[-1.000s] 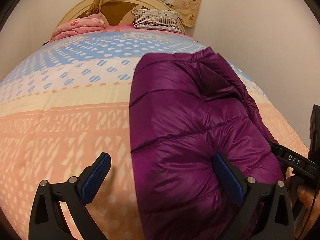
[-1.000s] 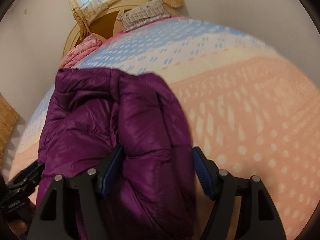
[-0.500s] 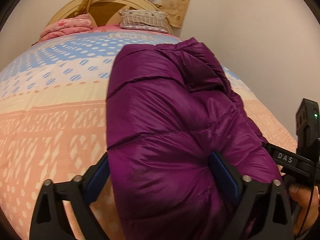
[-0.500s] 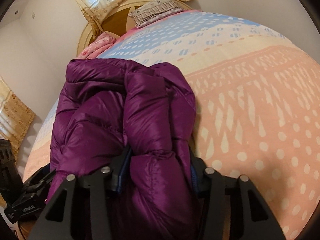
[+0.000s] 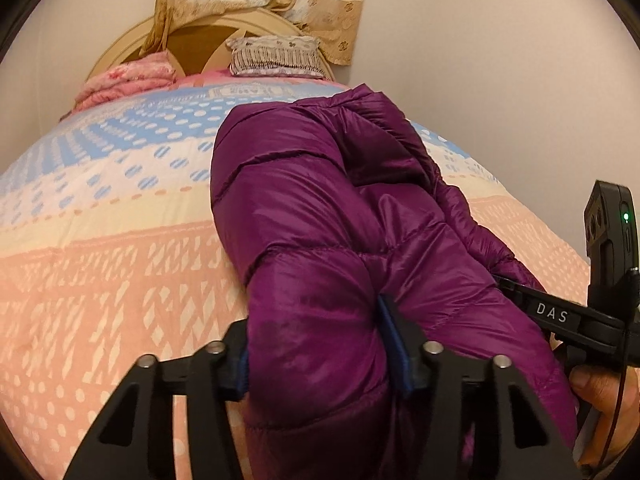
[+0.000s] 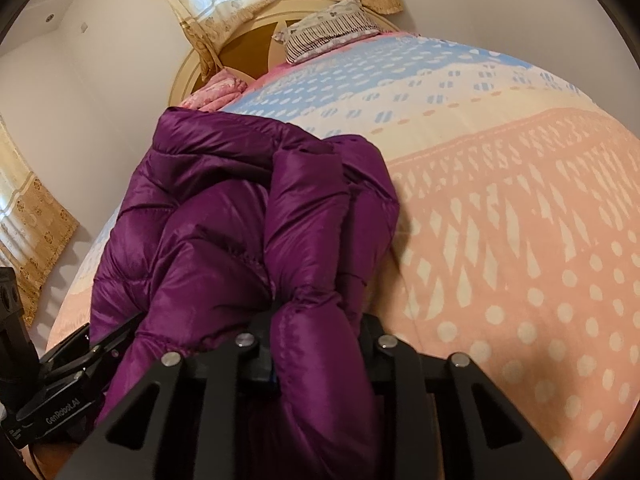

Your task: Fold large clothes

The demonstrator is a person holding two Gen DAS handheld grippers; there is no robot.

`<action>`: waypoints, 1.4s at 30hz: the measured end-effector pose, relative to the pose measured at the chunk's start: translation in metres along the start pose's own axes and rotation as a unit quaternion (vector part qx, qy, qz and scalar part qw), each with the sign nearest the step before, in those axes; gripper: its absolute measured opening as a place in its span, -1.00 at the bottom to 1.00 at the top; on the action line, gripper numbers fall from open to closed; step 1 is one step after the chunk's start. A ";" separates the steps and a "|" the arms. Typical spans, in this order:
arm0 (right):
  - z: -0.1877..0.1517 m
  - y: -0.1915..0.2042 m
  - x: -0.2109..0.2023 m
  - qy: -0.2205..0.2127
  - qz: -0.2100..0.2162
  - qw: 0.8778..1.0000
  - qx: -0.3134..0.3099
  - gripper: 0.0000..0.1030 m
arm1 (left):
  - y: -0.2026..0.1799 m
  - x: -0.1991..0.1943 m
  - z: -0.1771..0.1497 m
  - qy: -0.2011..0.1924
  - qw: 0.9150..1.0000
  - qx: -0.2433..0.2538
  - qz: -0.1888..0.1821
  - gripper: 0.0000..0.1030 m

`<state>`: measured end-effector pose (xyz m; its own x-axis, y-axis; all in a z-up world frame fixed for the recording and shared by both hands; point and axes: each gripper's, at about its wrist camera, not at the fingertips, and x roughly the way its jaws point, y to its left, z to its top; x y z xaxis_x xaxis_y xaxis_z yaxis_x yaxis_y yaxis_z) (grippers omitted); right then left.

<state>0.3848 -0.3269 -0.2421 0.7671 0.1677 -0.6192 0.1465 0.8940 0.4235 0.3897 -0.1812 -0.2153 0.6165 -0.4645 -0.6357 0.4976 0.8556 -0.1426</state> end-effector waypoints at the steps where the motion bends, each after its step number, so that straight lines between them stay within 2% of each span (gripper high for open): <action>1: 0.000 0.001 -0.002 -0.004 0.002 1.000 -0.001 -0.51 | -0.001 -0.002 0.000 -0.001 1.000 0.002 0.002 -0.10; 9: -0.010 0.009 -0.030 -0.031 0.025 0.999 0.003 -0.57 | -0.006 -0.032 0.008 -0.021 1.000 0.009 -0.001 -0.30; 17: -0.018 0.038 -0.059 -0.050 0.060 0.997 -0.005 -0.58 | -0.003 -0.082 0.006 -0.058 0.998 0.020 0.002 -0.33; 25: -0.026 0.069 -0.075 -0.052 0.081 0.995 -0.026 -0.58 | 0.012 -0.118 -0.006 -0.075 0.997 0.017 0.017 -0.33; 42: -0.030 0.113 -0.063 -0.035 0.116 0.990 -0.067 -0.58 | 0.041 -0.161 -0.034 -0.090 0.995 -0.010 0.049 -0.33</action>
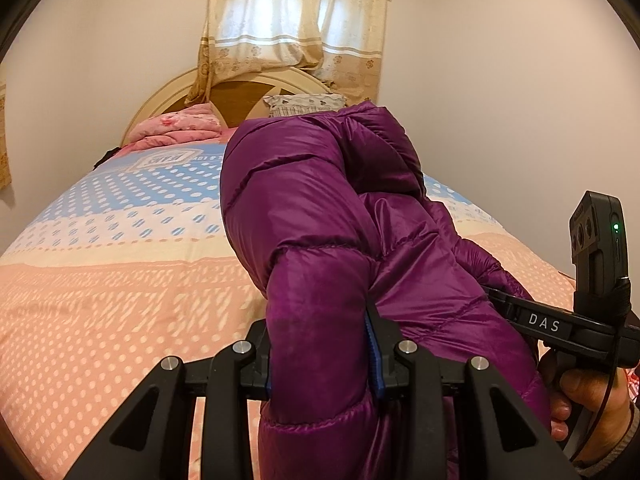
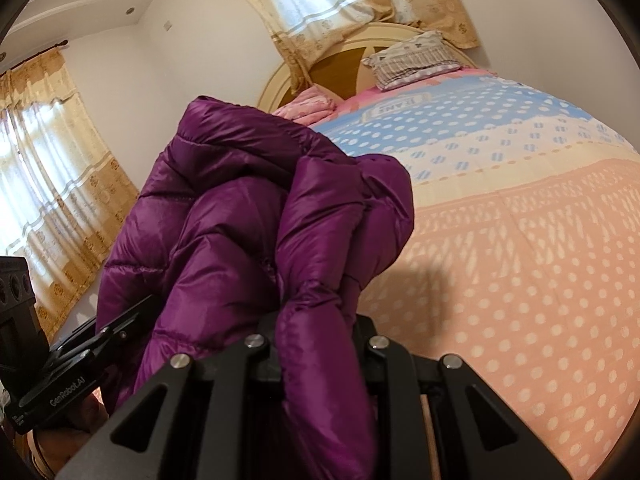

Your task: Fold large clothes

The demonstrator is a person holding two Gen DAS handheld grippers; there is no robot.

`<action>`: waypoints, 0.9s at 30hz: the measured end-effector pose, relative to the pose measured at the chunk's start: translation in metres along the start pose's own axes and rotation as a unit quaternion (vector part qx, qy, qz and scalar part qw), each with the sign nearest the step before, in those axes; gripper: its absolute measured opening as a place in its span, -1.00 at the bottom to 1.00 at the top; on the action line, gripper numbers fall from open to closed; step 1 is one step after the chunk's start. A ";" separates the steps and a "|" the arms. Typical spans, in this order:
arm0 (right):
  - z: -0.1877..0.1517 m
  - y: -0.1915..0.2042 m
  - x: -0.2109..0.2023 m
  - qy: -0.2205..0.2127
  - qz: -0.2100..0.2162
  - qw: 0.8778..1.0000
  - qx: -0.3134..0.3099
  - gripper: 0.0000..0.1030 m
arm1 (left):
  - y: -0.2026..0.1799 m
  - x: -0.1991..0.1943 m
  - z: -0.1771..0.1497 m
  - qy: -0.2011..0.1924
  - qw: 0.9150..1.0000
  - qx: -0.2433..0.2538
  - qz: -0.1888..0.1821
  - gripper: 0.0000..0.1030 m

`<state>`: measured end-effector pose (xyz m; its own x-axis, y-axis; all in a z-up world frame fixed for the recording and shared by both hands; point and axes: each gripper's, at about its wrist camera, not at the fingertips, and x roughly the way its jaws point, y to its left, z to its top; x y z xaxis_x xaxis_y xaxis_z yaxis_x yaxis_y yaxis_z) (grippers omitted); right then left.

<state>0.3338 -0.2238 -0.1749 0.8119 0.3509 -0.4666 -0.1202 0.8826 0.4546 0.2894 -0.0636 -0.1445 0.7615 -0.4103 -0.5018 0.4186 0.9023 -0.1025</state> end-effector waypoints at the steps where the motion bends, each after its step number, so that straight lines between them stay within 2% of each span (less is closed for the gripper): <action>1: 0.000 0.002 0.002 0.002 0.002 1.000 -0.002 -0.58 | 0.002 -0.001 -0.001 0.001 1.000 -0.002 0.002 -0.33; 27: -0.020 0.053 0.045 0.053 0.053 0.996 -0.050 -0.58 | 0.062 -0.036 -0.029 0.006 0.997 -0.035 0.061 -0.33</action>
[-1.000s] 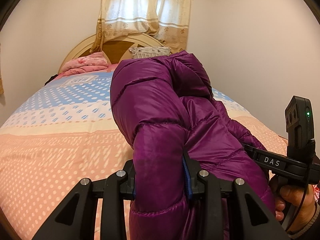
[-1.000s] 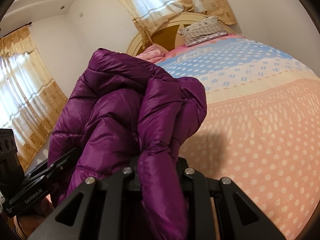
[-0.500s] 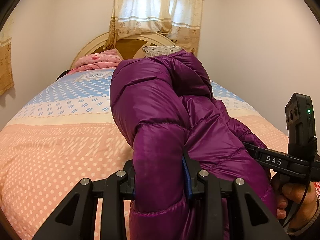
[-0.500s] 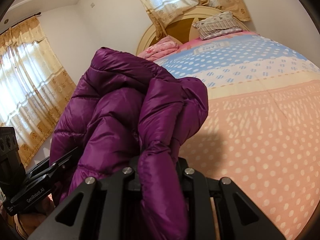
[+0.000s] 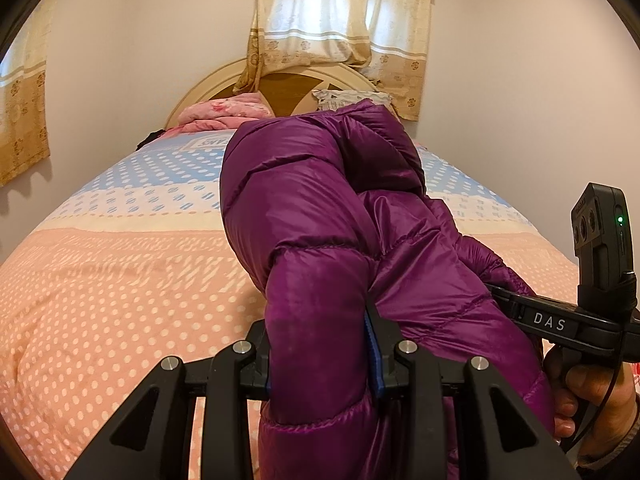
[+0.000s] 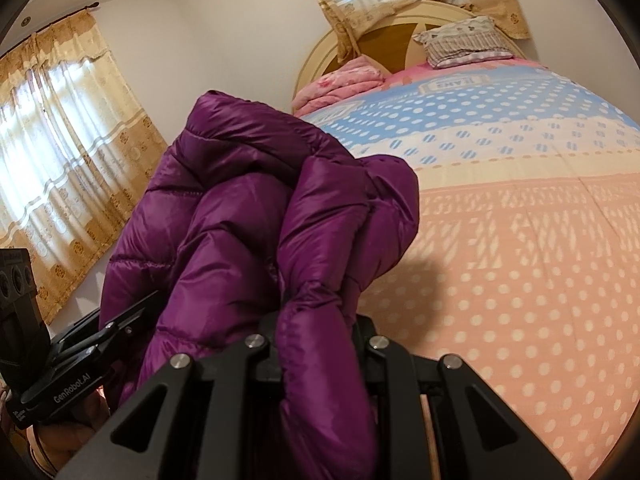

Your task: Fold large clothes

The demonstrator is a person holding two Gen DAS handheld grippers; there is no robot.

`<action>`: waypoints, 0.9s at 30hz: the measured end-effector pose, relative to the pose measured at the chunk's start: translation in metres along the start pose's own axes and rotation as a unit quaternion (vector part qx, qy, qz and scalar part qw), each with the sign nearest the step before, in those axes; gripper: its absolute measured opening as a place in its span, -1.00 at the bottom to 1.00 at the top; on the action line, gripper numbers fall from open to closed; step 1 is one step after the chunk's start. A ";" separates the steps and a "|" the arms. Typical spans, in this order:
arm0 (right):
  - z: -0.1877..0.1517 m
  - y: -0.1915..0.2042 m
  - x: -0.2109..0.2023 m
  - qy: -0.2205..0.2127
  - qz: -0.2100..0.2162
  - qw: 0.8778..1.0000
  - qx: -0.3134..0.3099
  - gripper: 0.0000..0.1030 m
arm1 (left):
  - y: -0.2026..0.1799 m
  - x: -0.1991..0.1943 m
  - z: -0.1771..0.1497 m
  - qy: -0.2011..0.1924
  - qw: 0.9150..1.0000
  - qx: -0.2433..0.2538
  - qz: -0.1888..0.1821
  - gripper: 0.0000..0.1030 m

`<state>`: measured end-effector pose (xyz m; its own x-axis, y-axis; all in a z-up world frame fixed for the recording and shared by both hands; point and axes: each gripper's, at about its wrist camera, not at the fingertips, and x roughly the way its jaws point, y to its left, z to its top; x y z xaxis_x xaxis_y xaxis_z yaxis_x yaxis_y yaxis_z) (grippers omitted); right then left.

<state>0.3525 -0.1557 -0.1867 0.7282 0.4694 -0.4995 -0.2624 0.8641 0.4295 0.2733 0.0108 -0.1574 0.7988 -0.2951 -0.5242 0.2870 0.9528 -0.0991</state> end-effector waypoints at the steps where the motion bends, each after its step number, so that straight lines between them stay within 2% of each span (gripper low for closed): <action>1: 0.000 0.001 0.002 0.002 0.001 1.000 -0.001 -0.58 | 0.002 -0.001 0.000 0.000 1.000 -0.001 0.002 -0.33; 16: -0.004 0.024 0.034 0.032 0.017 0.999 -0.004 -0.58 | 0.036 0.000 -0.009 0.016 0.999 -0.013 0.024 -0.33; 23: -0.010 0.031 0.054 0.050 0.008 0.999 -0.011 -0.59 | 0.050 0.008 -0.021 0.030 0.999 -0.019 0.028 -0.33; 27: -0.015 0.029 0.058 0.054 0.001 0.999 -0.010 -0.58 | 0.053 0.013 -0.028 0.036 0.999 -0.018 0.031 -0.22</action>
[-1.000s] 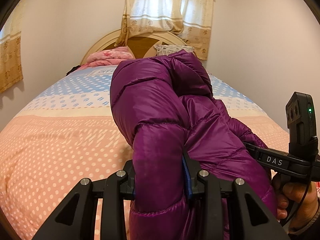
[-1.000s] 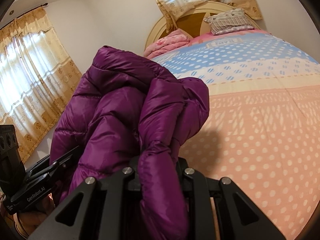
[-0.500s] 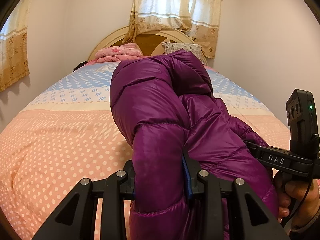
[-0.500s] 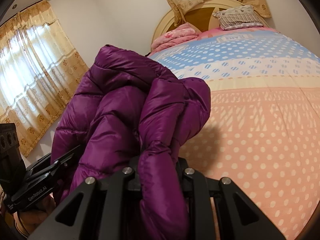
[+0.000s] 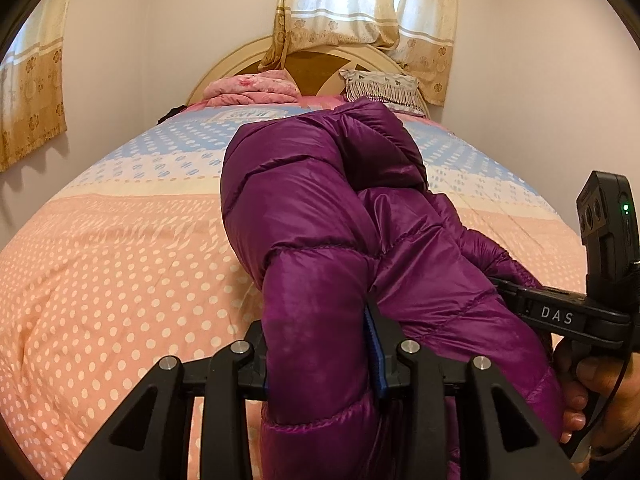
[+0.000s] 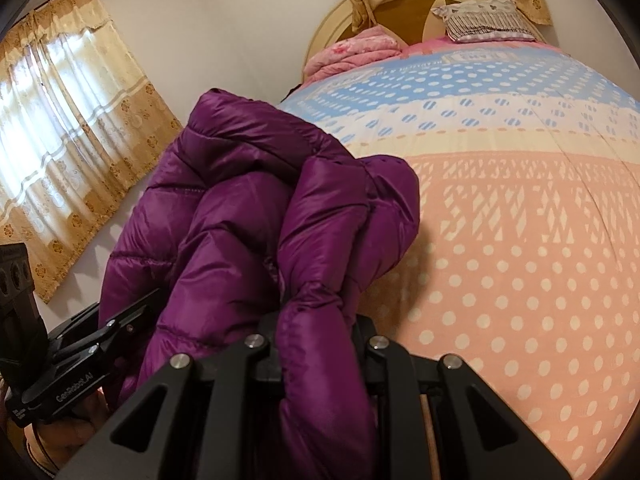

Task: Fold large clothes
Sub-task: 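Lay the folded jacket on the bed and open both tools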

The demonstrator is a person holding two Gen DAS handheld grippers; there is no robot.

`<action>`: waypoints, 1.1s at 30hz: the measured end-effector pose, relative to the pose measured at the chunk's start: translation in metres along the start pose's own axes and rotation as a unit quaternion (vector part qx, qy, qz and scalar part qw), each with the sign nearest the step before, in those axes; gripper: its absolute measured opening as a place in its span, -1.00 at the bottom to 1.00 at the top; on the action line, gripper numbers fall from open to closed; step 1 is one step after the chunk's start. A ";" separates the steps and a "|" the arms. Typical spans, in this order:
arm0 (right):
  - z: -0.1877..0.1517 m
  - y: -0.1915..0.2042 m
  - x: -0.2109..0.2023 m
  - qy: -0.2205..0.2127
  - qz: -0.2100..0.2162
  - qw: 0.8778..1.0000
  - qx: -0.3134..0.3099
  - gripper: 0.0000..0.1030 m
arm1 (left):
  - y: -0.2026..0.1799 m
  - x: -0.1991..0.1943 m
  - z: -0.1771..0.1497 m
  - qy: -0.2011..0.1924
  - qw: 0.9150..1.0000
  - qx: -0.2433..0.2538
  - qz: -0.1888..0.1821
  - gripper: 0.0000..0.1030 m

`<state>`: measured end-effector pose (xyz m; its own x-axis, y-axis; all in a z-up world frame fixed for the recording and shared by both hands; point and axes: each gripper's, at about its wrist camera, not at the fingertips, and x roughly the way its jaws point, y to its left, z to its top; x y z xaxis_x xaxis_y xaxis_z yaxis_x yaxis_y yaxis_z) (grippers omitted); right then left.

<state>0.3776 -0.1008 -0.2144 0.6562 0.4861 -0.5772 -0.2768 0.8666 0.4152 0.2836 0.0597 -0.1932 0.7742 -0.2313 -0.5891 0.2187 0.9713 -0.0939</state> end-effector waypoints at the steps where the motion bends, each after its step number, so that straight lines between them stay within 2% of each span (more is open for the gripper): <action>1: 0.000 0.000 0.000 0.000 -0.002 1.000 -0.001 -0.58 | 0.001 0.001 -0.001 0.001 1.000 -0.001 0.001 -0.18; 5: -0.002 0.000 0.001 0.005 -0.007 1.000 -0.002 -0.57 | 0.002 0.006 0.001 0.008 1.000 -0.009 0.000 -0.09; 8: -0.003 0.000 0.003 0.008 -0.012 1.000 0.000 -0.54 | 0.005 0.011 -0.001 0.017 1.000 -0.011 0.011 0.07; 16: -0.007 -0.001 0.011 0.017 -0.037 0.999 -0.004 -0.26 | 0.012 0.021 -0.009 0.018 0.998 -0.014 0.059 0.68; 20: -0.008 -0.002 0.012 0.017 -0.046 0.999 -0.007 -0.17 | 0.015 0.020 -0.010 0.017 0.998 -0.023 0.057 0.69; 22: -0.006 -0.001 0.008 0.014 -0.058 0.998 -0.012 -0.09 | 0.012 0.014 -0.009 0.011 0.997 -0.015 0.078 0.69; 27: 0.006 0.016 -0.035 -0.026 -0.094 0.995 -0.032 0.18 | 0.001 -0.029 0.003 -0.032 0.991 0.006 0.128 0.69; 31: 0.007 0.046 -0.100 -0.078 -0.109 0.989 -0.065 0.35 | -0.006 -0.092 0.012 -0.078 0.987 -0.012 0.143 0.69; 33: 0.002 0.063 -0.130 -0.103 -0.113 0.985 -0.082 0.49 | -0.007 -0.133 0.012 -0.110 0.985 -0.028 0.131 0.69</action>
<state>0.2763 -0.1103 -0.1115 0.8382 0.2599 -0.4795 -0.2058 0.9649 0.1633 0.1859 0.0829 -0.1044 0.9108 0.0269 -0.4121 -0.0340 0.9994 -0.0098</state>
